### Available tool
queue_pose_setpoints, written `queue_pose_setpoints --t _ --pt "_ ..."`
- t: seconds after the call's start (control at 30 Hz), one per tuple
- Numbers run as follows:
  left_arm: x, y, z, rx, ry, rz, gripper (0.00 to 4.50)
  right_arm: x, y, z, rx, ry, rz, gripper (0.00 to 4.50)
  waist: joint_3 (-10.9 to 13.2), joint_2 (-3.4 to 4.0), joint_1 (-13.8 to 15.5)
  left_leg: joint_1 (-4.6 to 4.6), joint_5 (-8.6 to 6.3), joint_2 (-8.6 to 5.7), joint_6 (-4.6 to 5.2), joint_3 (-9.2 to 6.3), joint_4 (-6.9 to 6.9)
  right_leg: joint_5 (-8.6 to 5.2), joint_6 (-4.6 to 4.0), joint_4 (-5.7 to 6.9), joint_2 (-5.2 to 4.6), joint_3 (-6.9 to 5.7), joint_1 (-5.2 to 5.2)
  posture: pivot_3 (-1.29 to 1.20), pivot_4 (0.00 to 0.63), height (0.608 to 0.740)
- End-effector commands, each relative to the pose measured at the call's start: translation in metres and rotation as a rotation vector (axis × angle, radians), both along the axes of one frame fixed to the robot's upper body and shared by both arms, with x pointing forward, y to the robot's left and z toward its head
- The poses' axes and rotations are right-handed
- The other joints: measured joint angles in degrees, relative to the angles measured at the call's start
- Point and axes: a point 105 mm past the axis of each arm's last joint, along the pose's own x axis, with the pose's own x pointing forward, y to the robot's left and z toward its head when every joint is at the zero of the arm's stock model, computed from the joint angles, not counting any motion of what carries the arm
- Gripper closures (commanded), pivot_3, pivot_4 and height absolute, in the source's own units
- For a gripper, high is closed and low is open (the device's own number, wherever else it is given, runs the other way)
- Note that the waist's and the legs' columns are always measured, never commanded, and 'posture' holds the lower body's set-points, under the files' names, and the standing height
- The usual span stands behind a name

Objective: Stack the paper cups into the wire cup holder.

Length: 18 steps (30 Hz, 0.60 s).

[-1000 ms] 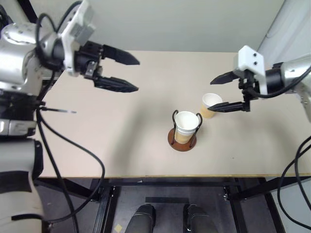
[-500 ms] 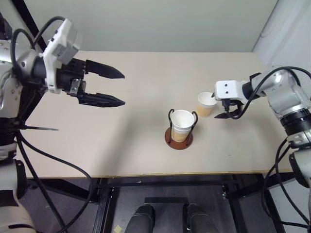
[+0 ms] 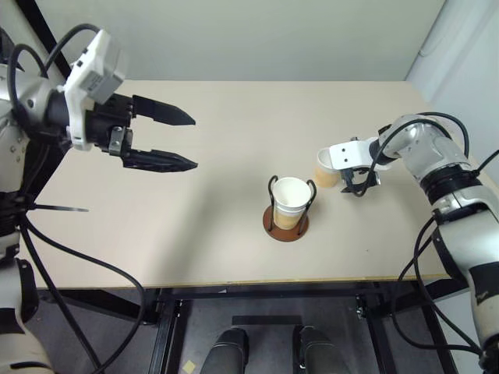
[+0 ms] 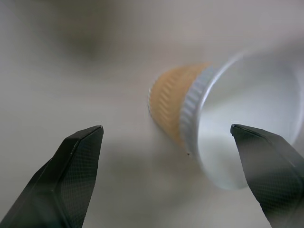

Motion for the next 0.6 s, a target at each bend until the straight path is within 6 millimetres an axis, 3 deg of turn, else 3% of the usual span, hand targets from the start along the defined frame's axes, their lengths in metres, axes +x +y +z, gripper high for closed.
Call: queue_pose_setpoints --t 0.03,0.4,0.47,0.6 --pt "-0.006 0.001 0.012 -0.003 -0.059 0.006 0.0 0.006 0.002 0.011 -0.031 -0.05 0.003 0.62 0.0 0.0 -0.01 0.0 -0.03 0.01 -0.03 -0.01 -0.01 -0.01 -0.01 0.0 0.0 0.0 -0.01 0.0 0.15 0.74" --pt "-0.002 0.005 0.008 0.029 -0.055 0.012 0.0 -0.004 0.016 0.035 0.069 -0.003 0.062 4.48 0.01 0.02 0.0 -0.05 -0.11 0.05 -0.13 -0.02 -0.05 -0.07 -0.12 -0.03 0.01 -0.05 -0.03 0.0 0.15 0.74" --pt "-0.001 0.005 0.008 0.032 -0.057 0.012 0.0 -0.012 0.016 0.051 0.09 -0.009 0.094 4.48 0.02 0.03 0.01 -0.05 -0.11 0.06 -0.14 -0.02 -0.05 -0.08 -0.14 -0.03 0.01 -0.06 -0.04 0.0 0.15 0.74" --pt "0.0 0.004 0.003 0.035 -0.046 0.004 0.0 -0.038 0.021 0.102 0.136 -0.083 0.165 4.48 0.02 0.04 0.09 -0.27 -0.11 0.06 -0.15 -0.02 -0.03 -0.1 -0.17 -0.05 0.01 -0.12 -0.15 0.0 0.15 0.74"
